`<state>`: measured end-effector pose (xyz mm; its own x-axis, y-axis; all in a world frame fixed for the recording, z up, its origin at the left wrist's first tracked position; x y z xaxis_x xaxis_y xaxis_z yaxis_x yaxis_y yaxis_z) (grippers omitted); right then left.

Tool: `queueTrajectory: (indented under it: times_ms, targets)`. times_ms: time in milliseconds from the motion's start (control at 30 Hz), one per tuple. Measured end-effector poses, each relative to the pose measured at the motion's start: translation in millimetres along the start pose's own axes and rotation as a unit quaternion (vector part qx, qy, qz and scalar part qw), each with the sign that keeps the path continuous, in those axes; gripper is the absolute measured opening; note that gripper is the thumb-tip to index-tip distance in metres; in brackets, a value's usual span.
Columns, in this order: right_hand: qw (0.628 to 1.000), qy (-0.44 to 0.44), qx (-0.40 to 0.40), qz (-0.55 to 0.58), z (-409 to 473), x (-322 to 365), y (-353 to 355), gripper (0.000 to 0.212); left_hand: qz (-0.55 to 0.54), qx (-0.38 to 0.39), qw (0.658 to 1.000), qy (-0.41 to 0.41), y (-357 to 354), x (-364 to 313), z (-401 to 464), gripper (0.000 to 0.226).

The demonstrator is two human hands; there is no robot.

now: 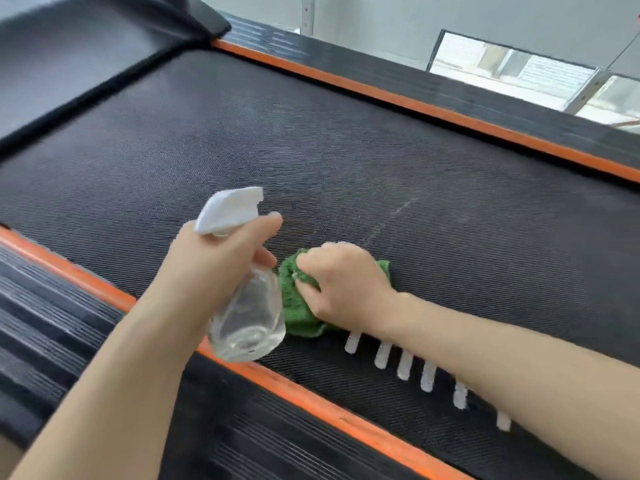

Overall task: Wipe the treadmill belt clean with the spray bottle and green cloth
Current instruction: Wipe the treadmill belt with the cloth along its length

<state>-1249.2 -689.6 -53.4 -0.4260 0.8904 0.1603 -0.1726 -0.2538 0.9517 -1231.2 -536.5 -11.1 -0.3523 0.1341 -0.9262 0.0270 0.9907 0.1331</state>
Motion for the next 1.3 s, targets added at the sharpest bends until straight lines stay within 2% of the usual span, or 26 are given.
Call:
queueTrajectory:
  times_ms: [67,200,300,367,433,500,567,667,700,833,867,933,1000,1167,1300]
  targets:
    - [1.0,0.01,-0.007,-0.024,26,-17,-5,0.026,-0.002,-0.015,1.0,0.0,19,1,-3,0.033]
    - [0.989,-0.13,-0.02,-0.066,119,-51,-24,0.021,-0.009,-0.042,0.999,-0.003,50,-4,-17,0.032]
    - [0.983,-0.16,-0.011,-0.085,148,-35,-31,0.021,-0.008,-0.062,0.998,0.006,70,-8,-32,0.032]
    - [0.992,-0.107,-0.019,-0.065,127,-2,-33,0.016,-0.011,-0.08,0.997,0.004,84,-9,-40,0.031]
    - [0.999,-0.015,-0.026,-0.021,86,52,-30,0.018,-0.007,-0.099,0.995,0.011,99,-3,-49,0.033]
    - [0.997,0.075,-0.02,0.002,47,91,-25,0.018,0.003,-0.109,0.993,0.041,115,9,-49,0.046]
    - [0.991,0.132,-0.012,0.005,33,102,-25,0.018,0.007,-0.111,0.99,0.088,136,30,-40,0.058]
    - [0.983,0.183,-0.013,-0.01,51,100,-31,0.019,0.002,-0.081,0.99,0.116,167,62,-34,0.043]
    - [0.982,0.187,-0.017,-0.018,65,103,-37,0.019,-0.004,-0.087,0.991,0.106,176,63,-32,0.042]
    - [0.989,0.139,-0.047,-0.035,142,123,-59,0.021,-0.019,-0.125,0.989,0.082,187,46,-22,0.065]
    - [0.99,0.126,-0.047,-0.04,158,129,-62,0.02,-0.018,-0.114,0.991,0.066,183,37,-22,0.065]
    - [0.993,0.095,-0.051,-0.046,172,133,-63,0.02,-0.021,-0.104,0.994,0.023,174,25,-24,0.05]
    - [0.994,0.075,-0.058,-0.043,160,136,-58,0.019,-0.024,-0.084,0.996,0.012,170,29,-19,0.04]
    - [0.997,0.061,-0.03,-0.044,77,118,-39,0.021,-0.068,-0.039,0.997,0.019,174,37,-5,0.043]
    - [0.991,0.112,-0.031,-0.061,77,117,-37,0.022,-0.063,-0.015,0.997,0.038,198,34,-3,0.054]
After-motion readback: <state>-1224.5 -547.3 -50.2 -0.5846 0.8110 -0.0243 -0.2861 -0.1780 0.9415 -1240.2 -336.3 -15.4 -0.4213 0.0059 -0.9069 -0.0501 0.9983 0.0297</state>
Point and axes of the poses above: each hand's wrist, its own z-axis towards the middle knuckle, its own y-axis out of the back of the hand, x = y × z, the point moved 8 cm from there along z, towards the middle knuckle, and after that the axes turned 6 degrees about -z, right-handed, at the moved point
